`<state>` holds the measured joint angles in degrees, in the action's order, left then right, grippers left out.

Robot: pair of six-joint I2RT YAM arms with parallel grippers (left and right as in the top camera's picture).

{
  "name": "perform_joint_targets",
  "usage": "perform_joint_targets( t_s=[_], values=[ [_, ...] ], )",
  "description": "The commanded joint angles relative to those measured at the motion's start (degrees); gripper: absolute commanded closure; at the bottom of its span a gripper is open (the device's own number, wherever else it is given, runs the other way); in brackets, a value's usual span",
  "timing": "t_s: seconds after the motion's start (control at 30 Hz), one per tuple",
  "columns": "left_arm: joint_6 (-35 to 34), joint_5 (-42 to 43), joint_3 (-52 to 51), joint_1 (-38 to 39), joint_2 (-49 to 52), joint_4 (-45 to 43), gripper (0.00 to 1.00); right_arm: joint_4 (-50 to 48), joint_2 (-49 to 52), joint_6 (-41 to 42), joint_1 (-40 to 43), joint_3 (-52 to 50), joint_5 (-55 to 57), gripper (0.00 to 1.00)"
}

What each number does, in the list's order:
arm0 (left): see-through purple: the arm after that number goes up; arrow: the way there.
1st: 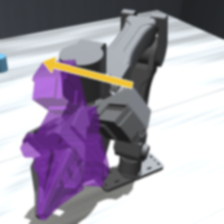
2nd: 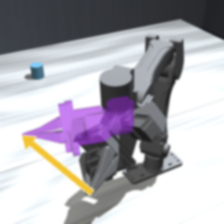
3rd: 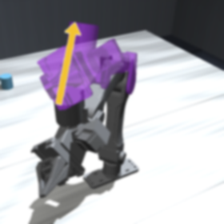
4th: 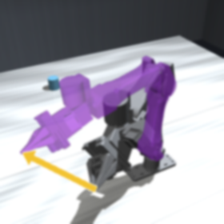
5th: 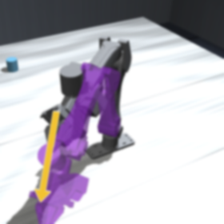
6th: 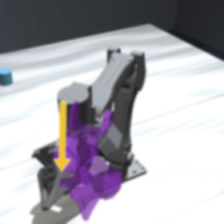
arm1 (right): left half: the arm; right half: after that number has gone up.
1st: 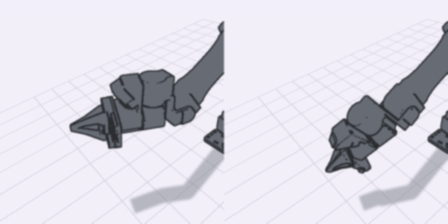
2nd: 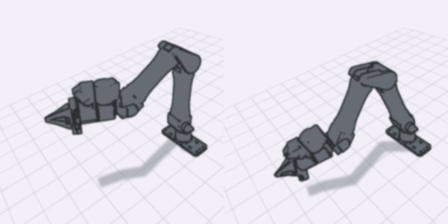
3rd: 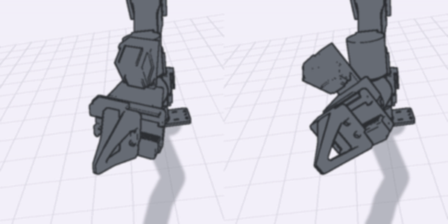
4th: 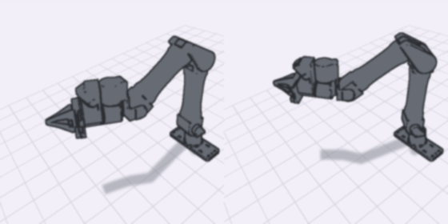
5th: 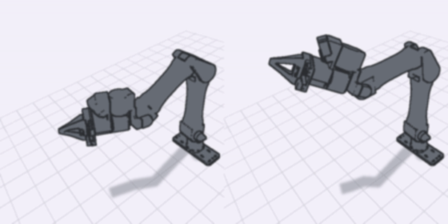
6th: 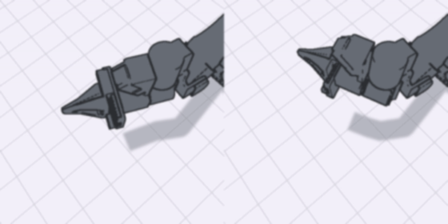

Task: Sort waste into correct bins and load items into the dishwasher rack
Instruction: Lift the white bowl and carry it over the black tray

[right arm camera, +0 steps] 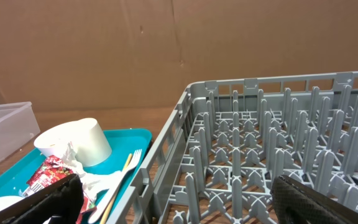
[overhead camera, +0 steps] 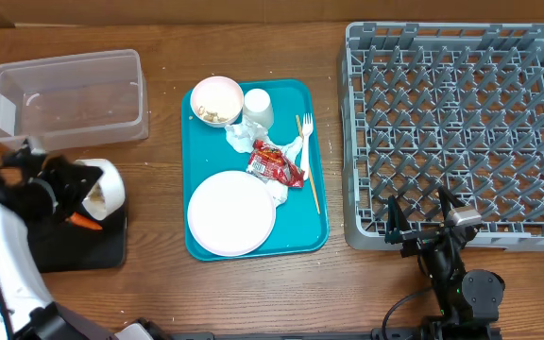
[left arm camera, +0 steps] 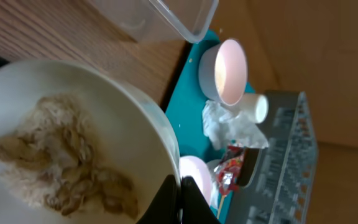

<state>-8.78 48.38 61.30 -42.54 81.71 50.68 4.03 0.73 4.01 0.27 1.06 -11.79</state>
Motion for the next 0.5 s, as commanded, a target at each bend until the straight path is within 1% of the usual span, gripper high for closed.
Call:
perform_joint_targets(
  t_s=[0.0, 0.17, 0.37, 0.47],
  values=[
    [2.45, 13.55, -4.11, -6.45, 0.42, -2.89, 0.96, -0.31, -0.57, -0.42, -0.26, -0.59, 0.15, 0.00],
    [4.39, 18.88, -8.83, -13.77, 1.07, -5.88, 0.96, -0.33, -0.57, -0.42, -0.26, -0.59, 0.15, 0.00],
    [2.34, 30.80, -13.51, -18.56, 2.38, -12.85, 0.96, -0.31, -0.57, -0.42, -0.26, -0.59, 0.15, 0.00],
    [2.32, 31.19, -13.68, -19.91, 3.30, -13.05, 0.96, -0.31, -0.57, -0.42, -0.26, -0.59, 0.15, 0.00]
  ],
)
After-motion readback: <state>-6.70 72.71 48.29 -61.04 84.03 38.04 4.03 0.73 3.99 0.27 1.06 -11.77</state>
